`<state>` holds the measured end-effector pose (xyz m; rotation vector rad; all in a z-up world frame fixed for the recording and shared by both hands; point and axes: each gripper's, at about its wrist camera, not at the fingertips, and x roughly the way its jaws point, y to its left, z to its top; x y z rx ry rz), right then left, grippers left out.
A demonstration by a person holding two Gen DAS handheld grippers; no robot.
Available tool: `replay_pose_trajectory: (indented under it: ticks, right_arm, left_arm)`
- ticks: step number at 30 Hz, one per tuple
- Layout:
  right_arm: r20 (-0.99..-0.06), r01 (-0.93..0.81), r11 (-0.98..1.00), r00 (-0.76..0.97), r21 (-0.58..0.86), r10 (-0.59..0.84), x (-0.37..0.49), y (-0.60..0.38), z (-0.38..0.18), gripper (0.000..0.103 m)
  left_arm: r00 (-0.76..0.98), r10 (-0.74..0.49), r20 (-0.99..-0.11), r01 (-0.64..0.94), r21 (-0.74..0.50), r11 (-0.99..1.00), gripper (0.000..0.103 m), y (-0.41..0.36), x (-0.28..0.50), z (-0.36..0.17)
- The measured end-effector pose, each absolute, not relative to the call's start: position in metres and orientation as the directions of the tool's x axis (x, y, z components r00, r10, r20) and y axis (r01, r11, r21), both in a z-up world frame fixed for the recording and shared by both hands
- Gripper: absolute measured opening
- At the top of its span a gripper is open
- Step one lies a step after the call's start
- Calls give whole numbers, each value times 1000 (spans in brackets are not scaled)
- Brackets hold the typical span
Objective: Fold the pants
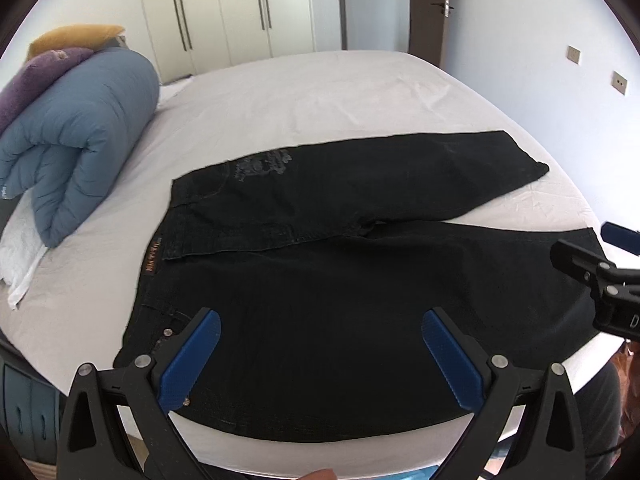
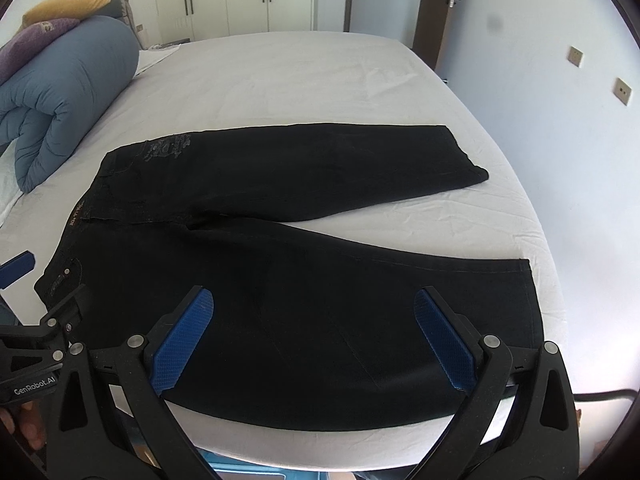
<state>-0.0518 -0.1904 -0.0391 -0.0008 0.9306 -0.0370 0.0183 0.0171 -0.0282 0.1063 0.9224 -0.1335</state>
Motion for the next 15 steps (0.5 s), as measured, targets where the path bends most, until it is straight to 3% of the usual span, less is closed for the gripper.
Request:
replay_pose_trajectory:
  ticks: [4,15]
  right_arm:
    - [-788,-60,998,612,33,63,-25,-189,-36,102]
    - [-760,-303,951,605,57,239,81,-173,-40,102]
  left_arm:
    - [520,-174,-836,197,-80,977,103,43,58,-43]
    - [558,-14,-829,185,108,977,103,106,219,-57]
